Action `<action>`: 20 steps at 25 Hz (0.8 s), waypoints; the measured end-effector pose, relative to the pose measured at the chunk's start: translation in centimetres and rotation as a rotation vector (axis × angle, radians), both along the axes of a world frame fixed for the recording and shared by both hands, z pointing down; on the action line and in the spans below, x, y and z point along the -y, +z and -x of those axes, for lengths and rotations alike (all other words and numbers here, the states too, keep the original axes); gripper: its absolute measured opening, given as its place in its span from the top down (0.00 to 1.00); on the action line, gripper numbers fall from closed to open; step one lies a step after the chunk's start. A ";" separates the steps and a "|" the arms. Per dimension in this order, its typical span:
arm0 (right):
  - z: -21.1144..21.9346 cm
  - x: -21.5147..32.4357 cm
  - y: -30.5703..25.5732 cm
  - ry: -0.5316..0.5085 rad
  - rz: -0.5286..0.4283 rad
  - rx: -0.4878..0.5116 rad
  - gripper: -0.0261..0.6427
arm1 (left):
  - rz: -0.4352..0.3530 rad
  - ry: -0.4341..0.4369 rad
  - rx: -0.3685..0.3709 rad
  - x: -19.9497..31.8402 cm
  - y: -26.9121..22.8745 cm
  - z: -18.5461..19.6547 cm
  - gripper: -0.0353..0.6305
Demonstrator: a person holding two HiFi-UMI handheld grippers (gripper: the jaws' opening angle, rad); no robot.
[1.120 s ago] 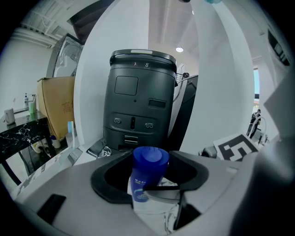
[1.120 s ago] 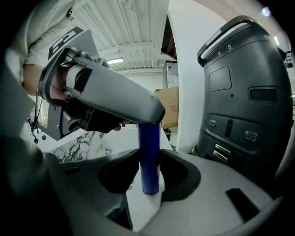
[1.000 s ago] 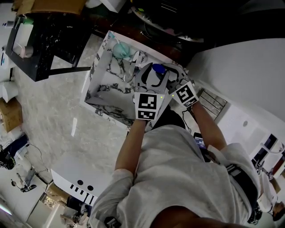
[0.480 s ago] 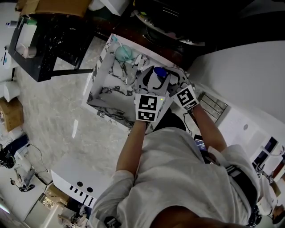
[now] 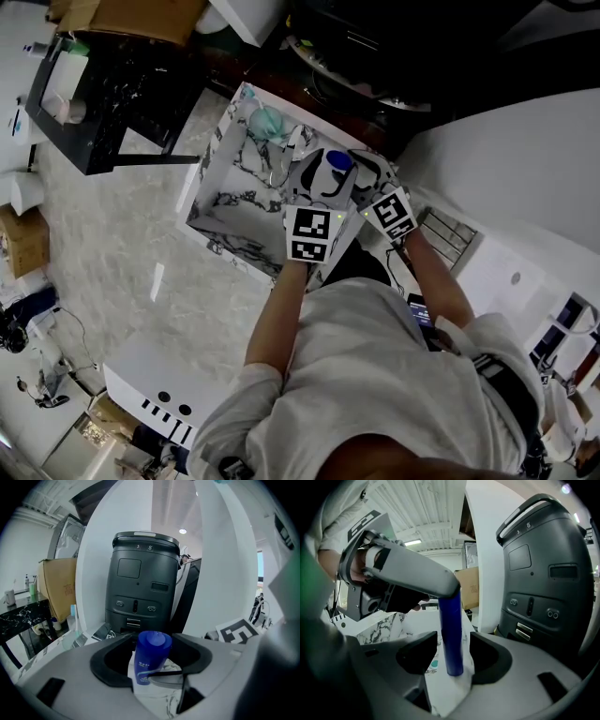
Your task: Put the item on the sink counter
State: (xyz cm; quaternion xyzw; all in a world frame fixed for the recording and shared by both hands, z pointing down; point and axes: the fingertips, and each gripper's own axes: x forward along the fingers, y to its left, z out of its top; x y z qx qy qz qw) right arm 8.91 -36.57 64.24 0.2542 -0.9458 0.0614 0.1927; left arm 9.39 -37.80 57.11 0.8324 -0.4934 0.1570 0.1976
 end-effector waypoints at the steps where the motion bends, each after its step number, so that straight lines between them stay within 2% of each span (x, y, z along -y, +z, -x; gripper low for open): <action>1: 0.0 -0.1 0.0 -0.001 0.004 0.000 0.66 | -0.003 -0.003 -0.003 -0.1 -0.1 0.1 0.56; 7: -0.9 -0.7 -0.4 0.024 0.010 -0.003 0.64 | -0.028 -0.016 -0.029 -0.6 -1.5 0.4 0.56; 11: -1.5 -1.2 -0.3 0.045 0.019 -0.011 0.63 | -0.037 -0.001 -0.003 -1.3 -2.1 0.4 0.56; 20: -2.8 -2.4 -0.2 0.140 0.066 0.049 0.62 | -0.041 -0.049 -0.011 -3.8 -1.6 1.9 0.56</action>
